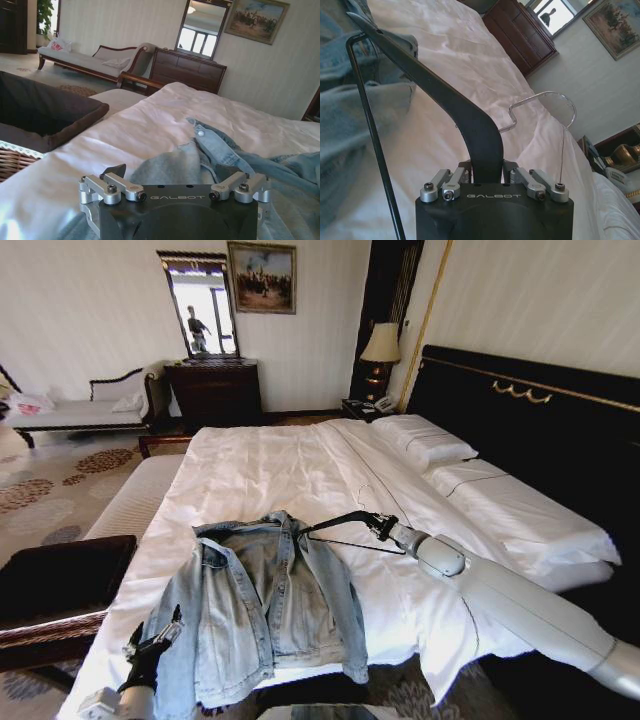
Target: Pick up the clothes from the bed and hang them on the clothes hanger.
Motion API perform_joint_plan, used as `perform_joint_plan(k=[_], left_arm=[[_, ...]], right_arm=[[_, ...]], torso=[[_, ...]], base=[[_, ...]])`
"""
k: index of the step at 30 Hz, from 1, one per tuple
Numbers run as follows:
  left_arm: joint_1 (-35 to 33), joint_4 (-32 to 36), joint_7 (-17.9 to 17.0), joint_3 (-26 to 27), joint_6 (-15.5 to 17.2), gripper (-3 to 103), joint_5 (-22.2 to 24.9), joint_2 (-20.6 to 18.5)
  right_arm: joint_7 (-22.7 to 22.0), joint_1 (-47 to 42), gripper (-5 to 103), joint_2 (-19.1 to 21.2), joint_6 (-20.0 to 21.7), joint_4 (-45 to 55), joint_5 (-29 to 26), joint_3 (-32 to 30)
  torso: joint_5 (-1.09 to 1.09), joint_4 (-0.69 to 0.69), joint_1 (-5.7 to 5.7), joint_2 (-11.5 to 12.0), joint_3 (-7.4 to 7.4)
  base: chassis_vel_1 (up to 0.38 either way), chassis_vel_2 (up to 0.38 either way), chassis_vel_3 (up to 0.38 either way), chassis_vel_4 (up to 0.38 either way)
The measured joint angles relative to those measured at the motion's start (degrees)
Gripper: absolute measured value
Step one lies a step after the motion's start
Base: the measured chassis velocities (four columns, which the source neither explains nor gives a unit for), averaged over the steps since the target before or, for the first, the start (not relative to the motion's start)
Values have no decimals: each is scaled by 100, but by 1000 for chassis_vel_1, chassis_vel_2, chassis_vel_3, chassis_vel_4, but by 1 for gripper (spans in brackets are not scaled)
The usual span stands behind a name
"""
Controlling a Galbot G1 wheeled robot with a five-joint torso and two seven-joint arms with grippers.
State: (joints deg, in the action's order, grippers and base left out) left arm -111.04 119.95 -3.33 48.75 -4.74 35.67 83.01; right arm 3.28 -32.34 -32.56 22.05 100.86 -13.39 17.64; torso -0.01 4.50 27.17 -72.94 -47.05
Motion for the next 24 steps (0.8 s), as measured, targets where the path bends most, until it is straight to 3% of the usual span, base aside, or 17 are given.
perform_joint_plan(k=[24], left_arm=[[28, -6, 10, -12, 22, 100, -20, -17]], right_arm=[[-5, -476, 30, 29, 74, 292, -13, -484]], torso=[[2, 0, 0, 0, 0]], base=[[61, 67, -68, -67]])
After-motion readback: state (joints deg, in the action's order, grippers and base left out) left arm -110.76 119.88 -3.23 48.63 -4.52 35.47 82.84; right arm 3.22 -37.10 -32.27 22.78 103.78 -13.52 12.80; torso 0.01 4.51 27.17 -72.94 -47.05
